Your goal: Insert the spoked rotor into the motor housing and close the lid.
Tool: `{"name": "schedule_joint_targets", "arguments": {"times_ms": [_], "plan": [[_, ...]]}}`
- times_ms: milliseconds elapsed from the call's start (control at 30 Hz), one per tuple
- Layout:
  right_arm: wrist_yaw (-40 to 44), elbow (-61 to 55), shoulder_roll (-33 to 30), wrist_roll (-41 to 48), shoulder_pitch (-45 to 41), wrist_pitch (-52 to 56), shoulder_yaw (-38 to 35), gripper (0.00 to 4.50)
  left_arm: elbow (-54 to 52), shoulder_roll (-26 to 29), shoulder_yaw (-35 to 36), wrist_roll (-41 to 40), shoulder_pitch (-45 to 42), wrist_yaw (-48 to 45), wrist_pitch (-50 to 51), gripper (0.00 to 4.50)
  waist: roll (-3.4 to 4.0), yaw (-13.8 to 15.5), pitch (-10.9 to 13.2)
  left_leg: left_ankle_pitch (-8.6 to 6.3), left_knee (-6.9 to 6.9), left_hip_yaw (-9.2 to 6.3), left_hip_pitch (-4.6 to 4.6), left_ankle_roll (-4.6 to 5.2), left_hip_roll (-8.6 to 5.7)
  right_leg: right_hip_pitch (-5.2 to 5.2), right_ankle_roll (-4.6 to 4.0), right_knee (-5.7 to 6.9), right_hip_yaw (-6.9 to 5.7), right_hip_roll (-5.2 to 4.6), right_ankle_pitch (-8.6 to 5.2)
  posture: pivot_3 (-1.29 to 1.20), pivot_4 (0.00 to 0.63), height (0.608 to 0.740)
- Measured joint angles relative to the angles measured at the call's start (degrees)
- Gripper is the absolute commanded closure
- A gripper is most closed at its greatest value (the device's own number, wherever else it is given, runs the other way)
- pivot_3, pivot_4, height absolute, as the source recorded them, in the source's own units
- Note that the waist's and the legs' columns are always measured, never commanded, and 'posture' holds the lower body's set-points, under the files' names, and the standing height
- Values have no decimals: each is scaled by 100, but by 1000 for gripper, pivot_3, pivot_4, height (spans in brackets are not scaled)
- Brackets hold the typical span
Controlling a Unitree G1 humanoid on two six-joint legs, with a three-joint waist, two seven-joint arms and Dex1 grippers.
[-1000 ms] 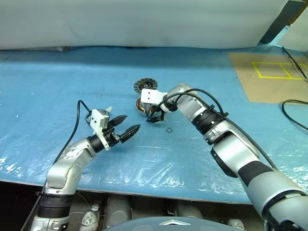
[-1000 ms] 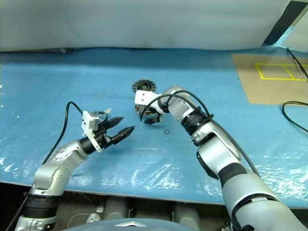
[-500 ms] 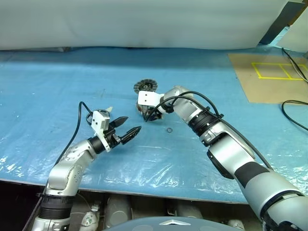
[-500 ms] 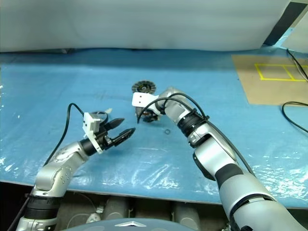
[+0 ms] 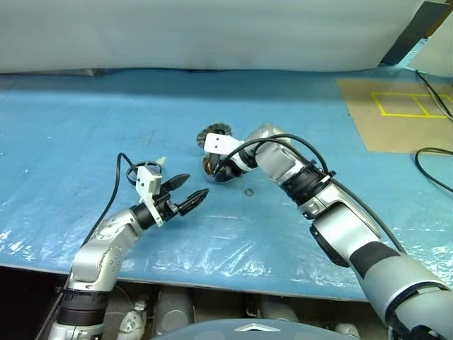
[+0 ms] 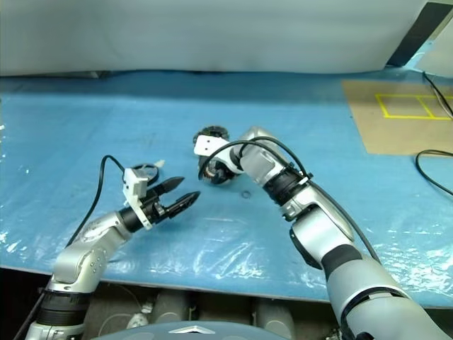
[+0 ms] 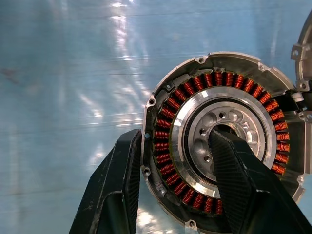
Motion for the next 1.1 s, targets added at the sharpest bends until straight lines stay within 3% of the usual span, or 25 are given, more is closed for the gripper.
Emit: {"name": "schedule_joint_targets", "arguments": {"times_ms": [233,433,600,833,1100], "plan": [[72,-1418,-111,405,158,2016,492,2537,1,80,68,-60,18,-72,4,0,0,-13,0,-1,-8,-2,7,-3,0,0,-14,0,1,0,-9,0,150,740],[-364,-1623,11,673,174,2528,645,2537,1,102,68,-104,-22,-70,92,0,0,-14,0,-1,-10,-5,43,-5,0,25,-15,1,16,0,-10,0,150,740],[-558,-1584,32,1049,235,2635,666,1105,-1,122,70,-125,-74,-66,160,0,-1,-23,0,-1,-27,-4,85,-6,-2,46,-14,-2,41,1,-10,0,150,740],[-399,-1598,-449,1843,-90,2868,694,1105,-1,183,83,-154,-198,-65,218,0,1,24,1,0,-27,0,67,-7,-5,29,-13,-6,46,0,-10,0,150,740],[-543,-2214,-827,2747,-537,3581,-136,1105,-1,188,75,-171,-320,-68,355,0,1,101,1,-1,-40,2,58,-9,-4,14,8,-6,47,6,3,0,150,740]]}}
